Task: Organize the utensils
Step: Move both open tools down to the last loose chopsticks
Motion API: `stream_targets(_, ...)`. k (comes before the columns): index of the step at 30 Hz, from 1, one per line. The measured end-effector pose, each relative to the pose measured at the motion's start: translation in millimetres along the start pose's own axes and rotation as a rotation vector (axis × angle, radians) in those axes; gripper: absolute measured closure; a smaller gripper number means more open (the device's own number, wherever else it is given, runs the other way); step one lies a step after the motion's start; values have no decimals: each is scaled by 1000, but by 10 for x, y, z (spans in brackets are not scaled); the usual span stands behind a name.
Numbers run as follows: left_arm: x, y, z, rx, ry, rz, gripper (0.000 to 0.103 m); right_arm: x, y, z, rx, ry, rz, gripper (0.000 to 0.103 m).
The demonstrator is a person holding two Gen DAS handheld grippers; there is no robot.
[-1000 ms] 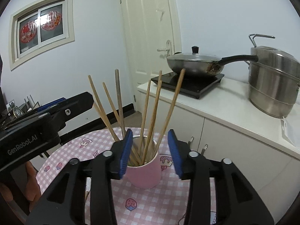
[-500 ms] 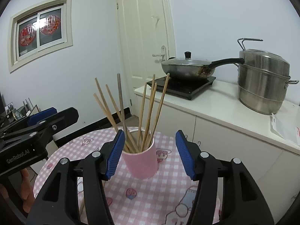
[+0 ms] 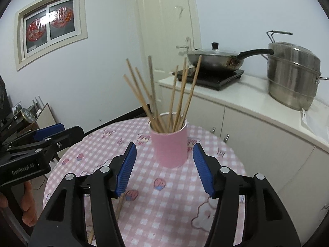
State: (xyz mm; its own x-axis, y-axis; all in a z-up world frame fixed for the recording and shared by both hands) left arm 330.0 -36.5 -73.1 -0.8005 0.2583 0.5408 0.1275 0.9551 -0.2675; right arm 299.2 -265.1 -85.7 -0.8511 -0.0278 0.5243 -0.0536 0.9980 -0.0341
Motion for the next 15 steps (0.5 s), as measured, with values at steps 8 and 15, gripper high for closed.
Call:
stream_targets(8,-71,416,334,46,136,-54,31,-151,412,230,51,107,-91,48)
stream_targets(15,-255,677,652,101,256,-79,31,-512,681,573,46,286,-178,47)
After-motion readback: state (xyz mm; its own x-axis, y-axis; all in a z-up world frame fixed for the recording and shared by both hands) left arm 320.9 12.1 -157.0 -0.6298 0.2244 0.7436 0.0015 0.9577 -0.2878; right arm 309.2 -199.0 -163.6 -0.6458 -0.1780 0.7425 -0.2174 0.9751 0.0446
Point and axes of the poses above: each gripper's, at about its wrist camera, not at the fingertips, and x roughly against the way its jaws point, y to its left, z to its underside, the point moved 9 cm from there along -x, roughly the way its jaws point, and after that the axes turned 10 degrees about x, right-handed, at the moved point
